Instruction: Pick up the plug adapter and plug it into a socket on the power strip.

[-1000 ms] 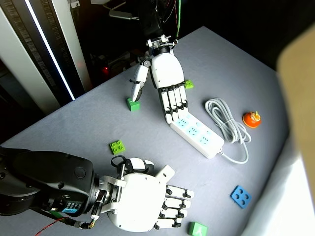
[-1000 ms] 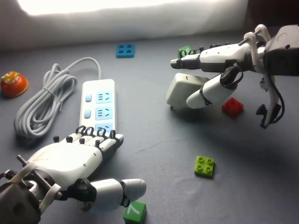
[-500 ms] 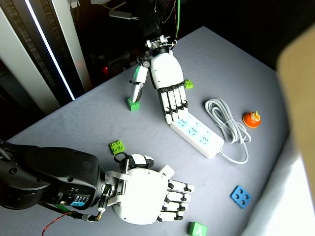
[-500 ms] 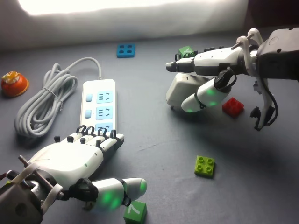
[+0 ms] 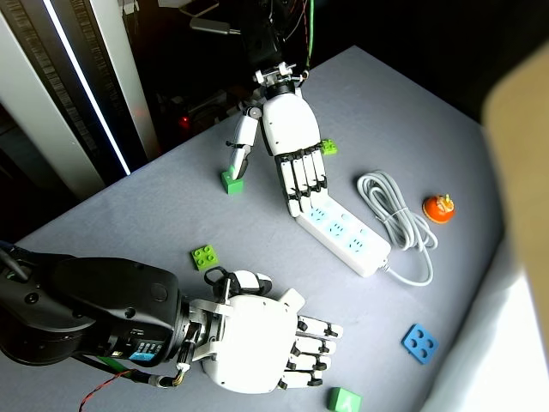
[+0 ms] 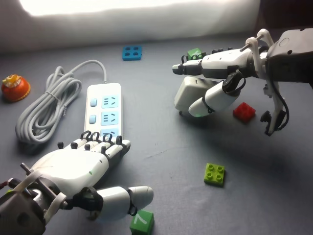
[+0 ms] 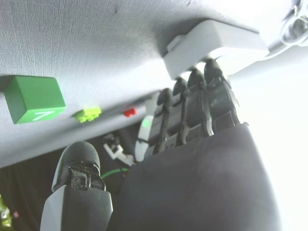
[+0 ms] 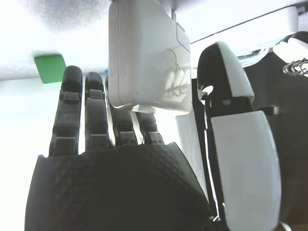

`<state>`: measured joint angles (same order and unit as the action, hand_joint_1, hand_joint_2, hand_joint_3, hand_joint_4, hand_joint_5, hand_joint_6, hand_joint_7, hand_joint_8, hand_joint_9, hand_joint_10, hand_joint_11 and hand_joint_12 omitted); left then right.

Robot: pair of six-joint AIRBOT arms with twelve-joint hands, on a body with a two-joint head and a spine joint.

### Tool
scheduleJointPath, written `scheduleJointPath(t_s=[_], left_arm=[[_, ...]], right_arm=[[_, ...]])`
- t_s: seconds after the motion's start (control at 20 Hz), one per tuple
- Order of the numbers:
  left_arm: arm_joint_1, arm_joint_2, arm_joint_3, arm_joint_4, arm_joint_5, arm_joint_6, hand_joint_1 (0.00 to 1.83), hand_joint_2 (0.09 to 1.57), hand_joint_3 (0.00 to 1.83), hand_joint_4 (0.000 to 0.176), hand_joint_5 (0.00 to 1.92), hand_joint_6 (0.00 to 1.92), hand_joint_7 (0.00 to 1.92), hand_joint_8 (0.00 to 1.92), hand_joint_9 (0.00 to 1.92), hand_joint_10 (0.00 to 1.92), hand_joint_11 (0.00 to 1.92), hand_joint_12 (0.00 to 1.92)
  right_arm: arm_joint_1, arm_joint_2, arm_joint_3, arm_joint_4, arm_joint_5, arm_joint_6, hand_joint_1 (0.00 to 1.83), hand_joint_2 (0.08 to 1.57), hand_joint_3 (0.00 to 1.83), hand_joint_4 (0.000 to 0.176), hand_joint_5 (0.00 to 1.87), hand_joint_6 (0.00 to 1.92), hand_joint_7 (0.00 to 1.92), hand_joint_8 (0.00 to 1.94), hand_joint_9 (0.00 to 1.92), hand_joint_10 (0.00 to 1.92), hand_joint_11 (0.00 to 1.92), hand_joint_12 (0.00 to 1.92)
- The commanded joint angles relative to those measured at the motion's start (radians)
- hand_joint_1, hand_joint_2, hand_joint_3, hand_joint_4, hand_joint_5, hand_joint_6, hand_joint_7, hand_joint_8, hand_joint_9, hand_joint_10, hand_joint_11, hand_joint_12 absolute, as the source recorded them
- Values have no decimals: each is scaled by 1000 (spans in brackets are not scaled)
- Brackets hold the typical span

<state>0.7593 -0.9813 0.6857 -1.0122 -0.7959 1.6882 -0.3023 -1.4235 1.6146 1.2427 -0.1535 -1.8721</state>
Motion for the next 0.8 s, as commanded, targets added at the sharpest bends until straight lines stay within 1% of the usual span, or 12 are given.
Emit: scheduleJointPath(t_s=[0.0,0.25,0.35,0.6,0.65,0.7,0.75], left_arm=[[-1,-6,9,20,-32,-6,0,1159,0,0,43,0,64,0,68,0,0,164],[6,-6,11,20,-56,-12,0,1159,0,0,43,0,64,0,68,0,0,163],[9,-8,10,20,-93,-19,0,1159,0,0,43,0,64,0,68,0,0,162],[16,-9,13,20,-92,-21,0,1159,0,0,43,0,64,0,68,0,0,162],[18,-9,11,20,-97,-22,0,1156,0,0,33,0,60,0,59,0,0,164],[21,-11,9,20,-99,-23,0,1149,0,0,32,0,43,0,50,0,0,178],[23,-11,8,20,-99,-25,0,1149,0,0,32,0,43,0,50,0,0,178]], right_arm=[[17,5,9,20,39,-2,714,1139,0,0,7,1,42,1,45,2,0,266],[17,-4,28,20,36,-8,714,1139,0,0,7,1,42,1,45,2,0,267],[16,-6,29,20,36,-10,714,1139,0,0,7,1,42,1,45,2,0,268],[18,-12,29,20,34,-10,714,1139,0,0,7,1,42,1,45,2,0,268],[18,-12,29,20,34,-10,713,1137,0,0,32,7,70,7,67,8,0,304],[18,-13,29,20,34,-10,720,1162,4,0,59,6,99,5,106,11,0,494],[18,-13,29,20,34,-10,720,1162,4,0,59,6,99,5,106,11,0,494]])
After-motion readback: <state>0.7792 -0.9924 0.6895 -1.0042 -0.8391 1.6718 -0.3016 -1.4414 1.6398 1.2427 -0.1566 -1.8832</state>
